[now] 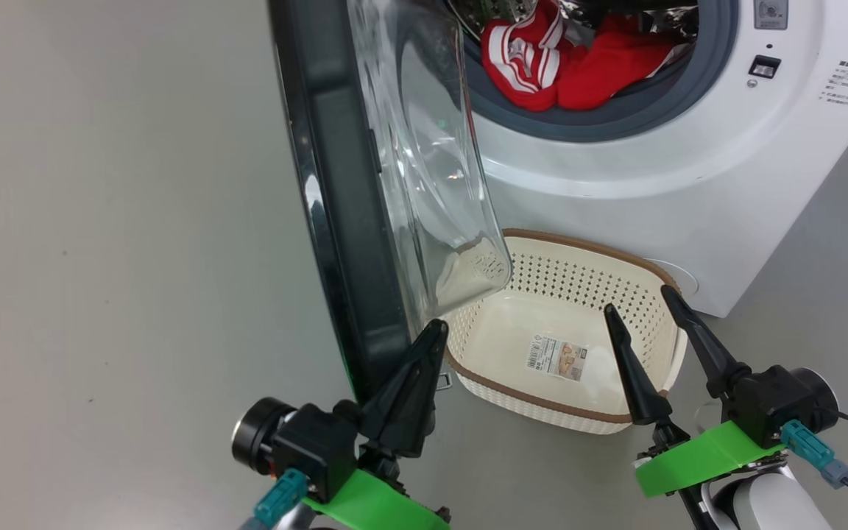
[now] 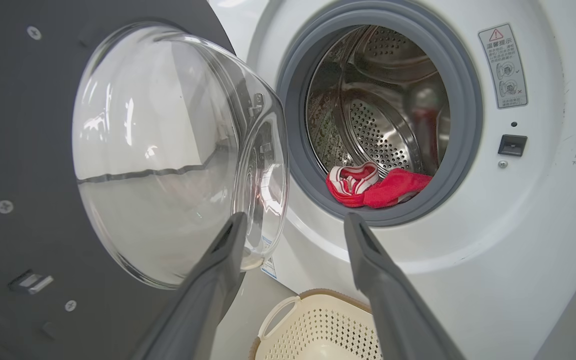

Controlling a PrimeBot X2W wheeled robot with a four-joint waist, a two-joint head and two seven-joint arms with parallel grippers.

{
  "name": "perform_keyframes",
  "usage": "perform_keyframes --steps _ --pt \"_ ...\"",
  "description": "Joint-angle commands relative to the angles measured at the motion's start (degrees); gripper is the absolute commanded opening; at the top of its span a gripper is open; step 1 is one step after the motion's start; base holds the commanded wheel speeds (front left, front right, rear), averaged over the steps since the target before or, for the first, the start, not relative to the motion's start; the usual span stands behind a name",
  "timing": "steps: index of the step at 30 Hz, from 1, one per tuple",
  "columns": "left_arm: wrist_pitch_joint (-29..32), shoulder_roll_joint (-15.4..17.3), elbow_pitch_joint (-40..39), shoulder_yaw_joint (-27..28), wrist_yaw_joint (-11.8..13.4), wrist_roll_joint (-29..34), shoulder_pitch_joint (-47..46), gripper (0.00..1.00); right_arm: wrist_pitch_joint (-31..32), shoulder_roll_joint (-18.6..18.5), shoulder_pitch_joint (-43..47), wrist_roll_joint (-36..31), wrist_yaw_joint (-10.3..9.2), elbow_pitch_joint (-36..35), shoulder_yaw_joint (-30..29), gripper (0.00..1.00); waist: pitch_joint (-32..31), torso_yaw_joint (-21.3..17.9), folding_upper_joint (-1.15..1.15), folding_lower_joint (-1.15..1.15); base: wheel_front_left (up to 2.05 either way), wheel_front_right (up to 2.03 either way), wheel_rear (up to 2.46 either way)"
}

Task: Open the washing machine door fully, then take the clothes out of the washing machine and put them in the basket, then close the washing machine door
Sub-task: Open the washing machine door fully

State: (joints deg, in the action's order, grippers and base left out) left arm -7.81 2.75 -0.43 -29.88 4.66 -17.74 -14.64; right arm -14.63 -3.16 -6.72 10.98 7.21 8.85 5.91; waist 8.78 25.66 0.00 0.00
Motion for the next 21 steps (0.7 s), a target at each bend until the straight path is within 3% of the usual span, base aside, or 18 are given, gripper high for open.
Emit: perform_keyframes --steps 1,21 --pt "0.1 0.4 -1.3 2.2 0.6 0.2 -1.7 0.0 -0.4 0.3 -1.4 0.1 0.28 -1.4 1.2 1.0 0.1 0.3 0.0 0.0 0.0 0.0 0.0" --pt "-0.6 2.2 -1.1 6.8 4.6 -2.2 1.7 0.0 -0.4 0.3 -1.0 -0.9 0.28 -1.3 1.4 1.0 0.4 3.9 0.0 0.0 0.0 0.0 0.0"
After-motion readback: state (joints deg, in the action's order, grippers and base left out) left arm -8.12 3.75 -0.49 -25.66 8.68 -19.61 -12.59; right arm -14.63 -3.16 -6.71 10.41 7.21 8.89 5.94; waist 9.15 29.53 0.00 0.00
